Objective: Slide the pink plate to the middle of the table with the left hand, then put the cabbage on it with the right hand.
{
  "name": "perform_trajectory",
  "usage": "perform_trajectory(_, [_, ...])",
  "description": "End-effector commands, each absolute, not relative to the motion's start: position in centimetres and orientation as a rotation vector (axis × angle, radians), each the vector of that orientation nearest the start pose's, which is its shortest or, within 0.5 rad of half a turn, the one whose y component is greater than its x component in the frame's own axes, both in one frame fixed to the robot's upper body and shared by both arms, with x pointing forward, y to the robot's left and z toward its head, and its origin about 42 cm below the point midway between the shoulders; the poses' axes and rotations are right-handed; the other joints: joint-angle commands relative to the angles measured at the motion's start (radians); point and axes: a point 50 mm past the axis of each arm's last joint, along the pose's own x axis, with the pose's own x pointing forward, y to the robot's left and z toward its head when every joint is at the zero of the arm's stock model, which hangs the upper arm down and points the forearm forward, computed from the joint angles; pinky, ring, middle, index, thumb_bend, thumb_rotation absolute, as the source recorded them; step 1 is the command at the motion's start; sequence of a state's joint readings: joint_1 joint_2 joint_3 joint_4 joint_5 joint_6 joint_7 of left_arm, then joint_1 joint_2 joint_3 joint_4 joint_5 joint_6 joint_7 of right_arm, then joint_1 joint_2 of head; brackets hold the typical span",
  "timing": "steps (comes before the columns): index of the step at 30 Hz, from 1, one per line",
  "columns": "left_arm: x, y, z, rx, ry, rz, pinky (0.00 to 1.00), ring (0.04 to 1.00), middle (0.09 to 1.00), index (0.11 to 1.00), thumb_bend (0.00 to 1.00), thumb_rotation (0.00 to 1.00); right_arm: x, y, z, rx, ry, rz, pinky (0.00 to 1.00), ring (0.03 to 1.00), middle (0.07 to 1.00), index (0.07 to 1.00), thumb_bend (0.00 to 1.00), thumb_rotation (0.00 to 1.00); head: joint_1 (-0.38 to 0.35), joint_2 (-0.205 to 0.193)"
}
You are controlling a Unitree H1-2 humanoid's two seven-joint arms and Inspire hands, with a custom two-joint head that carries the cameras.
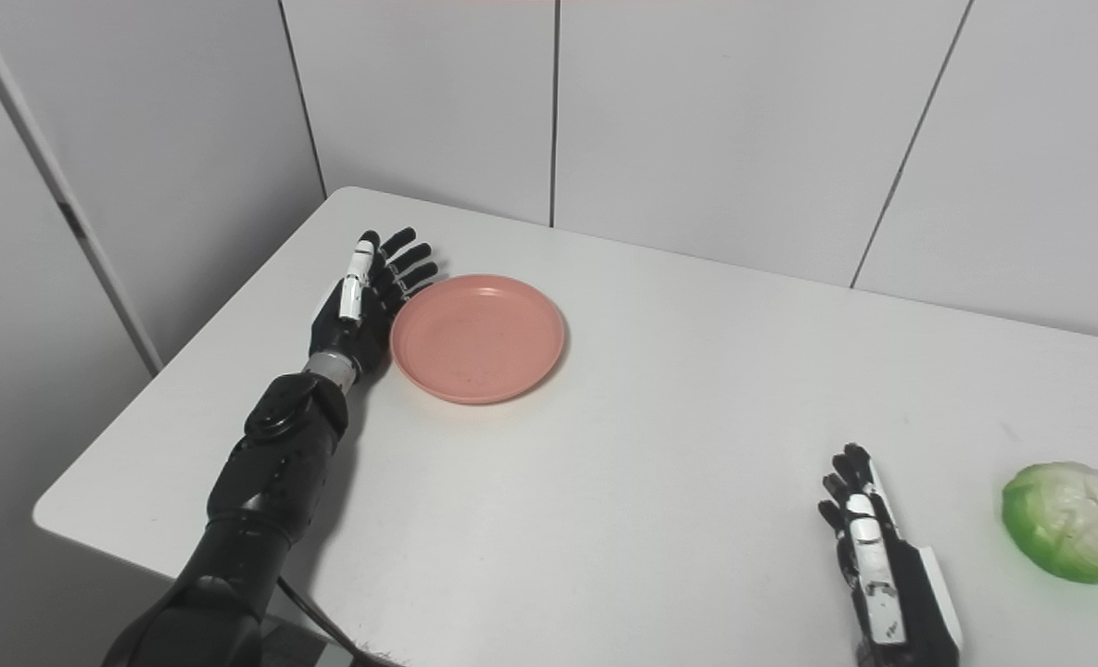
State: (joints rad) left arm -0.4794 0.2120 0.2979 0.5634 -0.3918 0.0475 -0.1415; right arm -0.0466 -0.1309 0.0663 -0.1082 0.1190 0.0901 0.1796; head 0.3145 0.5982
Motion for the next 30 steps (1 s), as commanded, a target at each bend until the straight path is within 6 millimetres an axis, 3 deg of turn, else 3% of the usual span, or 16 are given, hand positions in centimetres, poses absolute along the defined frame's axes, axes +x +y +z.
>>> perform_trajectory(1, [42.2, 31.4, 10.9, -0.373, 0.118, 0.064, 0.82, 0.832, 0.843, 0.834, 0.41, 1.0, 29.8, -21.3, 14.3, -0.019, -0.077, 0.283, 0.97, 0.977, 0.985, 0.988, 0.26, 1.0, -0.004, 0.003])
perform_trajectory(30, [39.4, 21.8, 11.5, -0.384, 0.164, -0.205, 0.84, 0.842, 0.854, 0.844, 0.42, 1.0, 30.0, -19.2, 15.2, -0.01, -0.07, 0.266, 0.96, 0.971, 0.98, 0.983, 0.27, 1.0, -0.133, 0.058])
